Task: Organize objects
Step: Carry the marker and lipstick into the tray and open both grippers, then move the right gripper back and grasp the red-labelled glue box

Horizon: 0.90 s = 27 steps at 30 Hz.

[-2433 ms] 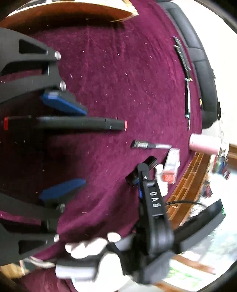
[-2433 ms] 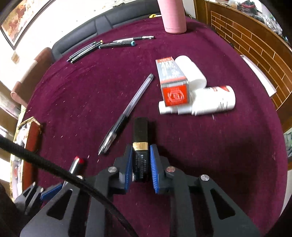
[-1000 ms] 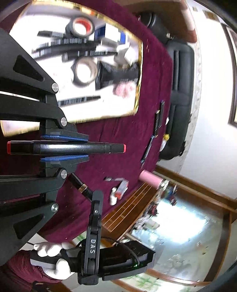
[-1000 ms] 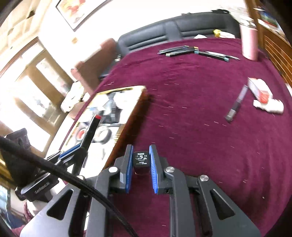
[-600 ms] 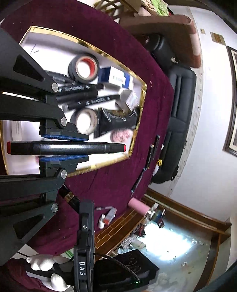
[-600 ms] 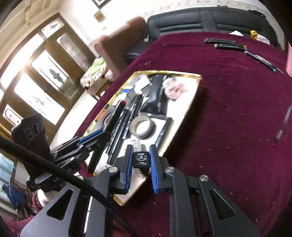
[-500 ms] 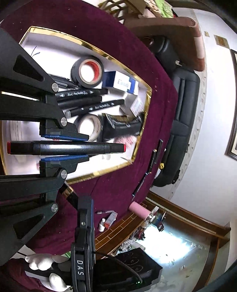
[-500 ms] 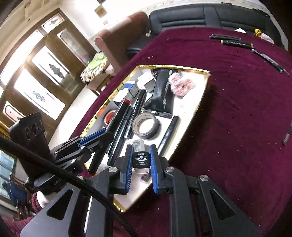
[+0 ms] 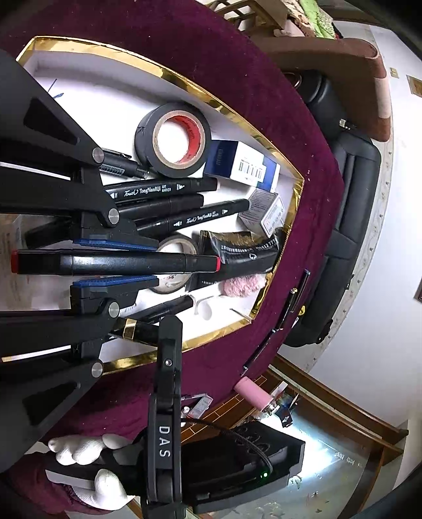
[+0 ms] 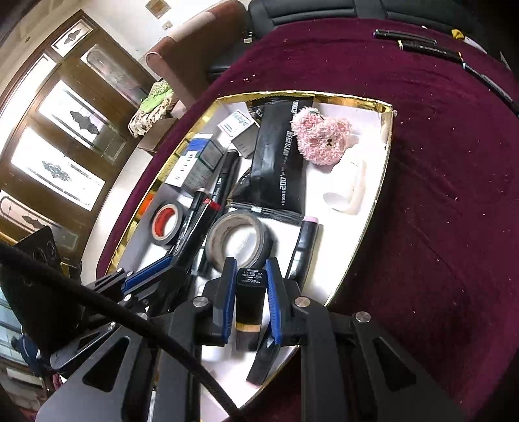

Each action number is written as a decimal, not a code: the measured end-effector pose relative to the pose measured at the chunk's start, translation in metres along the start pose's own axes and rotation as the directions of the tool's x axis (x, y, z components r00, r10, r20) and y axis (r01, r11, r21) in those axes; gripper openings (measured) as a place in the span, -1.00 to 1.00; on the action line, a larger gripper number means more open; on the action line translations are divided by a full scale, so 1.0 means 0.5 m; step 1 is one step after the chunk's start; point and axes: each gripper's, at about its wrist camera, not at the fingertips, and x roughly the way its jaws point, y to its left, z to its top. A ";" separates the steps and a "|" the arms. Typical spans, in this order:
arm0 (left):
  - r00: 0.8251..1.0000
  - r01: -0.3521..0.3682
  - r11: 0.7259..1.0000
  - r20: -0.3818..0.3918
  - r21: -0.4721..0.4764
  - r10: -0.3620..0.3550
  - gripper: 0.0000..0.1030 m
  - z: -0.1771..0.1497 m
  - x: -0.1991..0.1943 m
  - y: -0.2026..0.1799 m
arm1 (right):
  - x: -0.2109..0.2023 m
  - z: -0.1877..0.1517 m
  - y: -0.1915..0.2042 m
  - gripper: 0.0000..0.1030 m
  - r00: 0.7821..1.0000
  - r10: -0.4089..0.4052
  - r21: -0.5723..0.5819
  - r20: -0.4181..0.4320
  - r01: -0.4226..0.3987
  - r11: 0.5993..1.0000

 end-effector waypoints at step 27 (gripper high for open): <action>0.976 0.106 0.993 0.188 0.049 -0.114 0.90 0.023 -0.079 -0.036 | -0.062 0.014 -0.050 -0.34 0.984 0.027 0.072 0.177 -0.040 0.997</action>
